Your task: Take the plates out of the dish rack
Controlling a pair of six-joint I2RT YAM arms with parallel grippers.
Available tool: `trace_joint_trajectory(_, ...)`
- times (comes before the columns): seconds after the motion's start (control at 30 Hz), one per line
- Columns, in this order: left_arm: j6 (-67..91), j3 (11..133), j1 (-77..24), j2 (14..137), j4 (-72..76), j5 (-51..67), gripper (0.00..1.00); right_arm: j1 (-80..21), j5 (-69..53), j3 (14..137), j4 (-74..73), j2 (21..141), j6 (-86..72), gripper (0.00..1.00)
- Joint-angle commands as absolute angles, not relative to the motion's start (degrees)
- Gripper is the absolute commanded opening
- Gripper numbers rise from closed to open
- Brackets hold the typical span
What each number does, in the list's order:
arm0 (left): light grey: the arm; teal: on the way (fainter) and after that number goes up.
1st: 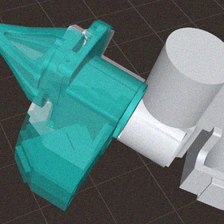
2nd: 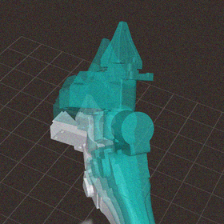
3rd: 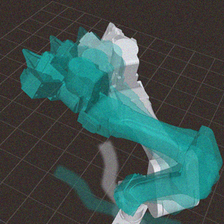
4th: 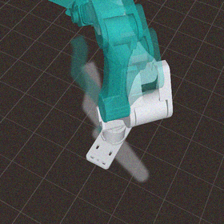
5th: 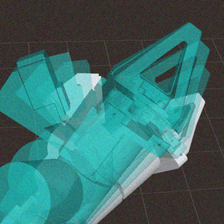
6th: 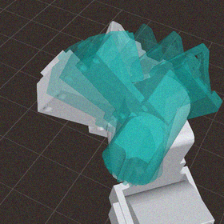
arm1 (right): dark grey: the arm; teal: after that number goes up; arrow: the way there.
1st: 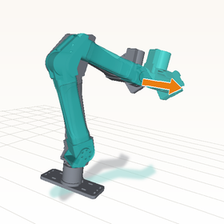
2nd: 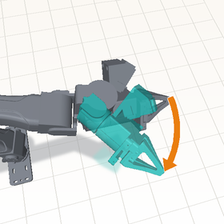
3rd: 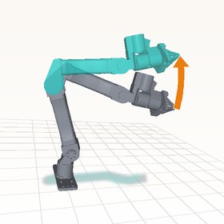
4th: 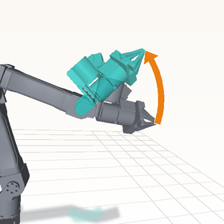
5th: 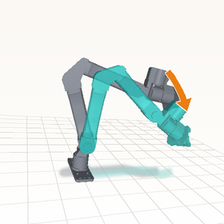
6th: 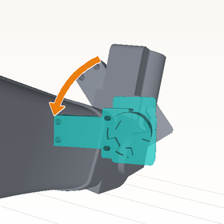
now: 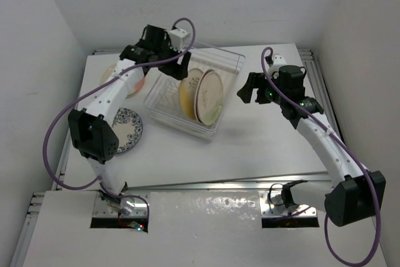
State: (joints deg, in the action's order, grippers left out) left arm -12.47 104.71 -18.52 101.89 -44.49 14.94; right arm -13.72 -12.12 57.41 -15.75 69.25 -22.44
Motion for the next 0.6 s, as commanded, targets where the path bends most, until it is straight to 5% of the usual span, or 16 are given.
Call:
trace_joint_trajectory(0.0,-10.7,104.1,-21.5,101.7,-45.2,11.2,0.72,-14.1,-10.8,55.5,-15.6,66.3,-20.9,0.86)
trace_joint_trajectory(0.2,-10.6,99.6,-25.0,102.5,-42.8,5.1,0.64,-14.1,-10.7,53.4,-15.6,65.4,-21.5,0.86)
trace_joint_trajectory(0.57,-6.9,102.4,-25.8,103.8,-42.5,7.0,0.03,-14.1,-13.1,52.1,-14.8,66.7,-22.3,0.86)
